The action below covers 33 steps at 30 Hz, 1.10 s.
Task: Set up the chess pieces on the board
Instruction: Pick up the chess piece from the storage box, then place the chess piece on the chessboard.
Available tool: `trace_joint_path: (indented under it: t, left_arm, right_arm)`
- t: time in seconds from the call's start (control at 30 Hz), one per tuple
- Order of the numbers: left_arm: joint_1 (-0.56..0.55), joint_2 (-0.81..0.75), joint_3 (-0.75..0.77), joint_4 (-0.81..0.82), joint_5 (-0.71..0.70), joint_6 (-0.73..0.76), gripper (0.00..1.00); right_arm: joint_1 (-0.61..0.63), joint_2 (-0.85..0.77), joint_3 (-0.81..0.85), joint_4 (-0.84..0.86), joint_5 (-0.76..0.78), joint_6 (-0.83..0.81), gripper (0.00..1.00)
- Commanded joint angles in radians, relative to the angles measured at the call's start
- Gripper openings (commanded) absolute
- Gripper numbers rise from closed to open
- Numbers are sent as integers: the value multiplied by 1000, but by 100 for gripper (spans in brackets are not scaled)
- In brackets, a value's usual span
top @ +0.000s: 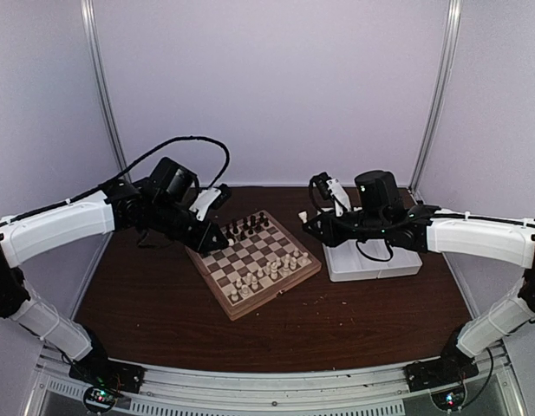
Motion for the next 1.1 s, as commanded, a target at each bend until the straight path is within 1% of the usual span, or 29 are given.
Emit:
trace_joint_path:
  t: [0.0, 0.17, 0.33, 0.5, 0.83, 1.07]
  left_arm:
    - [-2, 40, 104, -251, -20, 198, 4]
    - [-2, 161, 241, -432, -50, 261, 2]
    - [-2, 263, 310, -531, -13, 288, 1]
    - [-2, 340, 358, -570, -10, 275, 2]
    - [-10, 474, 452, -596, -4, 216, 2]
    - [-23, 532, 500, -657, -76, 211, 2]
  right_arm:
    - [-2, -23, -19, 5, 28, -15, 11]
    - [-2, -54, -45, 1, 46, -18, 11]
    - [-5, -81, -66, -3, 67, -24, 10]
    - [-8, -87, -76, -1, 71, -24, 10]
    - [-11, -87, -79, -7, 82, -30, 10]
    - [-14, -87, -83, -7, 87, -32, 9]
